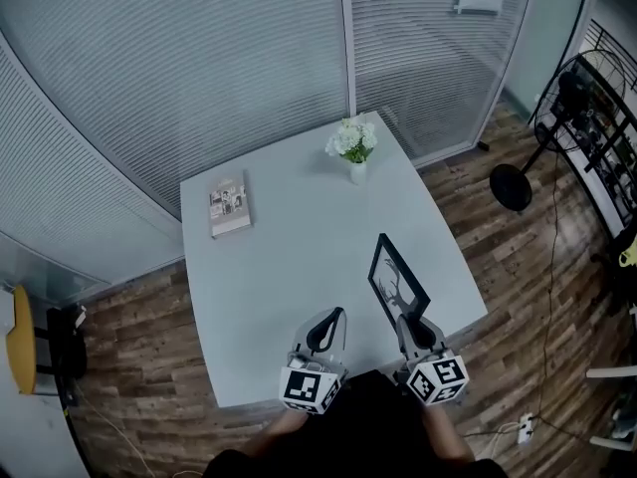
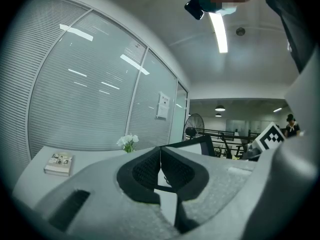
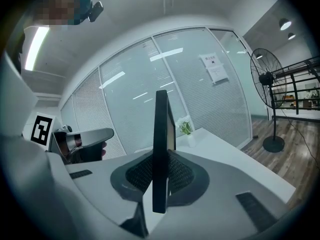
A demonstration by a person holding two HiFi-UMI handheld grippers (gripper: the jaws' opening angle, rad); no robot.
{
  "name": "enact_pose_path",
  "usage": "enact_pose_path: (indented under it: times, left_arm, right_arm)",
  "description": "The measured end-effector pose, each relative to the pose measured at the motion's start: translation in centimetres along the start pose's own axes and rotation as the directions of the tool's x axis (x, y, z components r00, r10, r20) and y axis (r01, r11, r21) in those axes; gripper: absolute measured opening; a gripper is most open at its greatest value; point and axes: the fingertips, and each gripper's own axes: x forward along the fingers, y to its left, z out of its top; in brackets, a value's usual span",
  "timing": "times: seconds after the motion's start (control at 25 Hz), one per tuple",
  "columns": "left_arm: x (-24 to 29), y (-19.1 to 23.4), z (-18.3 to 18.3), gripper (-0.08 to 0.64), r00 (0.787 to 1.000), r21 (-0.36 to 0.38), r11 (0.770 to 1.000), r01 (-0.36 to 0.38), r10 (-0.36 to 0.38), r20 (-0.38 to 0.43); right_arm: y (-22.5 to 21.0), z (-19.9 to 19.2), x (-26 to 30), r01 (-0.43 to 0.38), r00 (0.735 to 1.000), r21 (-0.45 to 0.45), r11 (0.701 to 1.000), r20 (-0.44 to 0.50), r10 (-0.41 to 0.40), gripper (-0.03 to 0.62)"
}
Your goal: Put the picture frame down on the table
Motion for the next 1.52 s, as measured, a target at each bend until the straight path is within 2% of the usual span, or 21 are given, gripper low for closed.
enact_pose_path:
  times: [0.4, 0.88, 1.08, 1.28, 1.52]
  left_arm:
    - [3.1, -0.9, 0.0, 0.017, 0.999, 0.019, 0.999, -0.032, 0.032, -0.005]
    - [4.6, 2.4, 0.8, 0.015, 0.999, 0.036, 0.998, -0.052, 0.052, 0.011]
    - [5.2, 3.2, 0.7, 0.017, 0.999, 0.035, 0.999, -0.041, 0.041, 0.007]
    - [5.8, 3.8, -0.3, 0.017, 0.998, 0.046, 0.999, -0.025, 0.027, -0.049]
    - [6.9, 4.3, -0.9, 0.015, 0.999, 0.032, 0.999, -0.004, 0.005, -0.052]
  right_arm:
    - [-5.4, -0.7, 2.8, -0.012, 0.999, 0.085, 0.996, -0.039, 0.016, 0.054]
    - [-7.9, -3.4, 8.9, 0.042, 0.994, 0.203, 0.978, -0.108, -0.02, 0.054]
    - [-9.2, -4.3, 10.6, 0.068, 0.991, 0.235, 0.97, -0.129, -0.039, 0.054]
    - [-10.7, -5.7, 12.1, 0.105, 0.986, 0.275, 0.956, -0.157, -0.063, 0.054]
    - [-11.7, -7.4, 13.6, 0.133, 0.978, 0.317, 0.939, -0.195, -0.073, 0.054]
